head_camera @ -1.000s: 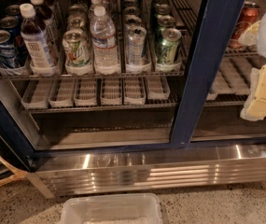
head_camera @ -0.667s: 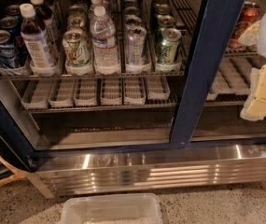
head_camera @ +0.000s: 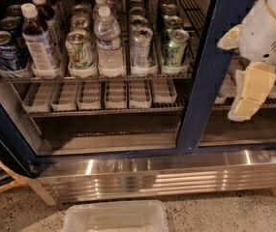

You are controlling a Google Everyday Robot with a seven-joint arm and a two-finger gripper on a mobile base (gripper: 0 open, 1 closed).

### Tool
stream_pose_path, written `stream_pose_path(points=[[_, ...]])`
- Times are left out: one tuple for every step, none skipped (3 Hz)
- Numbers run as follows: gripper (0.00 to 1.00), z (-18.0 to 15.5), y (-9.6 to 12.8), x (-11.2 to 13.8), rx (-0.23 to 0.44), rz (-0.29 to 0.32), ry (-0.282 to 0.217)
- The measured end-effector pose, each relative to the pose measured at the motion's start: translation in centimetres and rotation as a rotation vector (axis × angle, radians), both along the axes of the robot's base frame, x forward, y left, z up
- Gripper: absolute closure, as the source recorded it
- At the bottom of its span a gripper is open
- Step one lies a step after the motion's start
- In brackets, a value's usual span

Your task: Pick 7up can from top shelf of fridge

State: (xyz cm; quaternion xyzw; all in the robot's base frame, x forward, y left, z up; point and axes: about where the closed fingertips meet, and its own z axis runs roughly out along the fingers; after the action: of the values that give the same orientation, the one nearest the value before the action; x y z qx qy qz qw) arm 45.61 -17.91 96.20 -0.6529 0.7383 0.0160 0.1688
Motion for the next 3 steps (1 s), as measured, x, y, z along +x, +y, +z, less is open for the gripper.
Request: stream_pose_path(points=[[0.0, -2.9, 3.4, 2.0, 0.075, 0.13, 0.092], [0.0, -4.5, 6.9, 3.1, 0.123, 0.251, 0.108], [0.0, -4.5, 6.9, 3.1, 0.123, 0.251, 0.108]])
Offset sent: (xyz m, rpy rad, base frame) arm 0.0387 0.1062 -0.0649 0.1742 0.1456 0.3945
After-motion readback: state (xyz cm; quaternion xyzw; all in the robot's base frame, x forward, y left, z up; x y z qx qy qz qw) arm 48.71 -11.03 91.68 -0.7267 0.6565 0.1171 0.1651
